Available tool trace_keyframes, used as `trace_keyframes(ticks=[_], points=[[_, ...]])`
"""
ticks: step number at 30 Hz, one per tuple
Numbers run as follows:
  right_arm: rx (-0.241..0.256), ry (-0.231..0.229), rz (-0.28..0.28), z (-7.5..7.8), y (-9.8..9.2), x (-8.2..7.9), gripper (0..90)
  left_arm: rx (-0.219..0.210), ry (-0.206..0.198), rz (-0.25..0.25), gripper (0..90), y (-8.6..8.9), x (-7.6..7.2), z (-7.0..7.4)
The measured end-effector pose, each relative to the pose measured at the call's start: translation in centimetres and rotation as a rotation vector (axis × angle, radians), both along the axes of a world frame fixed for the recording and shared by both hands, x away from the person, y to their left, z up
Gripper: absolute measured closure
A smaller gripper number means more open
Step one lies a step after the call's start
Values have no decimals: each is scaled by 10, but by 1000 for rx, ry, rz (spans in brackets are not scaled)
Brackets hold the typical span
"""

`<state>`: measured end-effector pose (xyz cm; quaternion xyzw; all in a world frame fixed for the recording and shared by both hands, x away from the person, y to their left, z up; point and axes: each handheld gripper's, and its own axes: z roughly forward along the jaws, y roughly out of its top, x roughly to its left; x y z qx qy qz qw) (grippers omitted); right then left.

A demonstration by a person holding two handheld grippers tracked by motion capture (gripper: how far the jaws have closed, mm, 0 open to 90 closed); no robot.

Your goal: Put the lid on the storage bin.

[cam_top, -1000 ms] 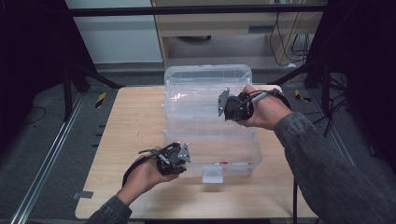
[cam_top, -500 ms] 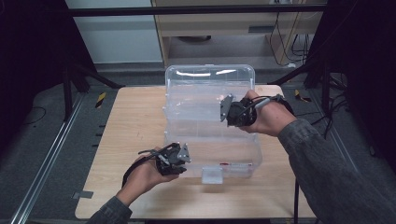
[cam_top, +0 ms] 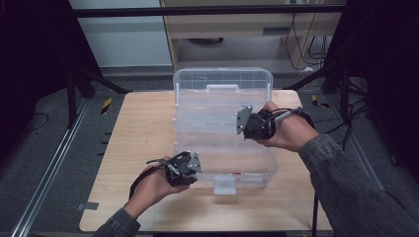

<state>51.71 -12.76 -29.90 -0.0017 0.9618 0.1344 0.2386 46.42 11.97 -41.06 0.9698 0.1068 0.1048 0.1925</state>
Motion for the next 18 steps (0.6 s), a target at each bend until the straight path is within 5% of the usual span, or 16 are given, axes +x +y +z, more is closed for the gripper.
trace_keyframes(ticks=[18], points=[[6,28,13,-4,-2,-12,856,-12,-9,4,775,1,-1,-1]])
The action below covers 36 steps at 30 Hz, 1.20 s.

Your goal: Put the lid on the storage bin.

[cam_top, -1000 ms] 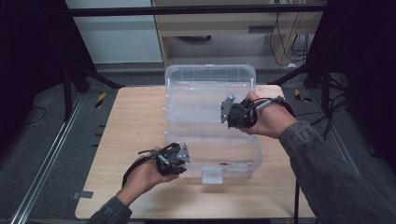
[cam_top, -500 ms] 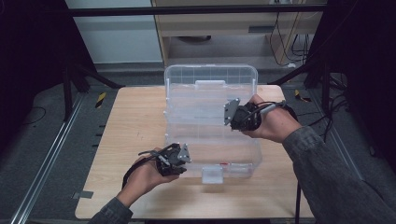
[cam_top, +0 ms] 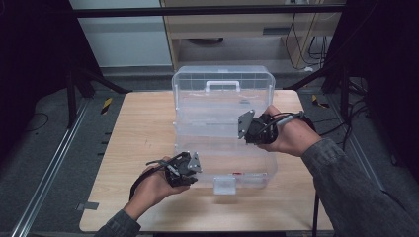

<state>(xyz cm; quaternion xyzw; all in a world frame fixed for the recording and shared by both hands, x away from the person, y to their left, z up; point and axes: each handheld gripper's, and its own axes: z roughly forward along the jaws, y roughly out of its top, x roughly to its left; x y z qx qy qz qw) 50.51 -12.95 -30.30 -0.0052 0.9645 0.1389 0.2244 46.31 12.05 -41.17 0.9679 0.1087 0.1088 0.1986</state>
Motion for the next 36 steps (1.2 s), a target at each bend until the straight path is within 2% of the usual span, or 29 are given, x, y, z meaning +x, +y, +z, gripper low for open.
trace_keyframes(ticks=[20,25,26,31,36], points=[[-28,31,7,-1,0,-3,856,-7,-14,-2,768,0,-2,-1],[-20,43,9,-2,-1,-4,856,-7,-20,-2,765,0,-3,-1],[-21,44,10,-2,-1,-5,855,-21,3,37,765,0,-6,-2],[-11,50,14,-4,-3,-8,853,-23,2,38,764,0,-6,-3],[-6,33,8,-6,-3,-11,844,-25,-1,53,759,0,-8,-3]])
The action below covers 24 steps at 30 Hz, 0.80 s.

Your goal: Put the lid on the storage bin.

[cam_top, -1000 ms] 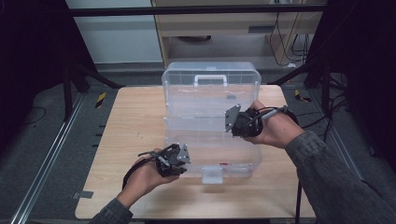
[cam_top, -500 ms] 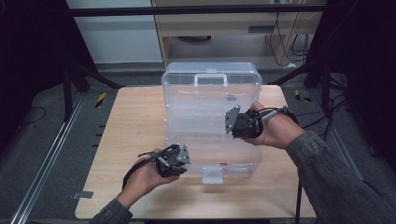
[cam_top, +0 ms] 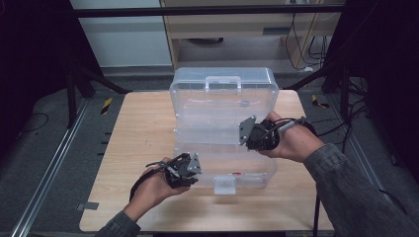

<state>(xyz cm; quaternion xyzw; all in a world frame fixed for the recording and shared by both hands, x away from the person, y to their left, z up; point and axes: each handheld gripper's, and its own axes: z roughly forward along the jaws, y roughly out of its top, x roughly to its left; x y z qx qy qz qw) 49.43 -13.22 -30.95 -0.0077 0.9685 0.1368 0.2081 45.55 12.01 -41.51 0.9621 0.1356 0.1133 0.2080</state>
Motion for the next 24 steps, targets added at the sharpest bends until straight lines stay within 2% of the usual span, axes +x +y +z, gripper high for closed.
trace_keyframes(ticks=[2,3,6,7,12,15,20,24], points=[[5,1,-2,0,-1,0,845,-12,5,23,755,0,-2,-1],[9,2,1,0,-2,0,845,-7,-10,-2,753,0,0,-1],[17,13,4,-1,-2,-1,847,-17,-10,4,750,1,-1,-1],[18,15,4,-2,-2,-2,847,-2,-31,-33,750,1,2,0],[24,17,6,-3,-4,-4,847,0,-35,-32,749,1,2,0],[22,16,8,-3,-4,-4,844,1,-52,-28,737,1,0,0],[25,18,6,-3,-5,-3,841,-59,-72,-30,622,8,-9,15],[27,22,7,-3,-5,-3,840,-161,-79,-16,617,19,-18,38]])
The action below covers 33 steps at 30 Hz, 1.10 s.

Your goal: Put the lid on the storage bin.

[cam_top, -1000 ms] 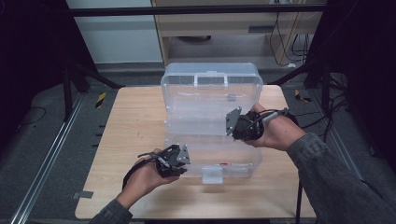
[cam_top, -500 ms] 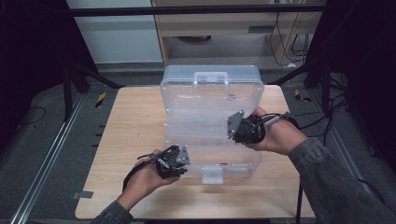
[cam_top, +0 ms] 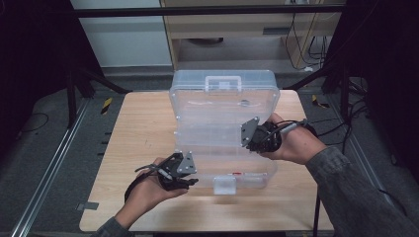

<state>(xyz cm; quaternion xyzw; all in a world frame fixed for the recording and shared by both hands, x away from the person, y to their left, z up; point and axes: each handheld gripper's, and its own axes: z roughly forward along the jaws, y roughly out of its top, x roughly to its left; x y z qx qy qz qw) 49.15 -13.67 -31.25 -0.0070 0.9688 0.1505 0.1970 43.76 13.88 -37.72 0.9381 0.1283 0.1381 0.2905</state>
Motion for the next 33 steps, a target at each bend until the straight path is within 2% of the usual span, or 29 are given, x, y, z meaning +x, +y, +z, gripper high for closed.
trace_keyframes(ticks=[4,7,8,10,13,16,17,18,21,24,29,33], points=[[-2,-2,-2,0,0,0,839,-107,10,14,723,13,-4,25],[3,-4,-1,0,0,0,836,-162,7,44,812,24,4,44],[4,-6,-1,-1,0,-1,835,-169,4,55,854,28,9,50],[5,-9,-2,-1,-1,-1,833,-196,7,93,879,36,20,61],[9,-17,2,-1,-1,-1,830,-254,8,158,884,47,41,75],[6,-19,2,-1,-1,-2,830,-300,35,212,885,53,62,85],[8,-20,4,-2,-1,-2,830,-305,37,222,885,53,69,87],[6,-21,3,-1,-1,-2,830,-288,32,243,886,54,75,90],[3,-26,4,-2,-2,-3,830,-302,35,260,890,52,91,95],[3,-31,8,-2,-2,-3,829,-295,37,280,890,48,103,98],[11,-30,5,-3,-2,-4,829,-318,40,302,886,44,116,99],[12,-27,8,-4,-3,-5,829,-307,43,315,886,42,120,97]])
